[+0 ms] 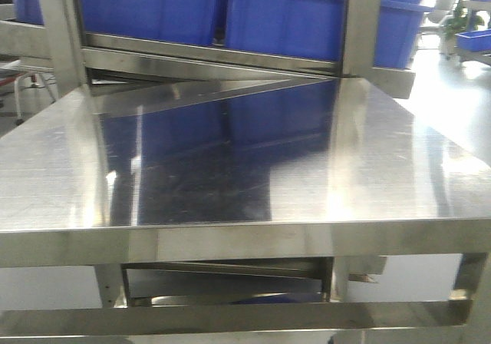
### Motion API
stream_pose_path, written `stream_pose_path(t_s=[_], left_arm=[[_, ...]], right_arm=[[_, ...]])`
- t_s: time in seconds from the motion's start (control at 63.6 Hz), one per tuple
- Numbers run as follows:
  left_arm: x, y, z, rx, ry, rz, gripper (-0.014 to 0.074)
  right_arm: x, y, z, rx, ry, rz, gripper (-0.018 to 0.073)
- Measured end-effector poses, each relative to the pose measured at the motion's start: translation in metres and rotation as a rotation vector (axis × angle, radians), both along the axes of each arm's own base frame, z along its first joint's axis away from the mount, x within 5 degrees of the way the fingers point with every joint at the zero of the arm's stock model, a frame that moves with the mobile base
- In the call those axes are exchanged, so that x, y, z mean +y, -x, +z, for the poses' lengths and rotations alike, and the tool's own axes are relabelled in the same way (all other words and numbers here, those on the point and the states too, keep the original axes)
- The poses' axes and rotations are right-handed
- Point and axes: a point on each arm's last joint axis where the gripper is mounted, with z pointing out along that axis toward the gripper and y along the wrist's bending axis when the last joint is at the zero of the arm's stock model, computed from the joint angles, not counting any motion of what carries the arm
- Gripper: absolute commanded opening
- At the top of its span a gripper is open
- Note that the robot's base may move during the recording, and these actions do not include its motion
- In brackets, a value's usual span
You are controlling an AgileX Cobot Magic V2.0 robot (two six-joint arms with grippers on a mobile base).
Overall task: Pick and sort blue part to right shelf
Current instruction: 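Drive the base away from the table carrying both blocks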
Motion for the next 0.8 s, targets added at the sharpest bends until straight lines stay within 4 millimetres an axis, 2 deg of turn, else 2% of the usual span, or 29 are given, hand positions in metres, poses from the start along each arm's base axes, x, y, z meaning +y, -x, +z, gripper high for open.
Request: stream_pose_path(t_s=[0.802], left_arm=[[0.0, 0.0, -0.0001, 0.001, -0.001, 0.0, 0.024]], right_arm=[[0.0, -0.0001, -0.0005, 0.002, 0.0, 0.0, 0.0382]])
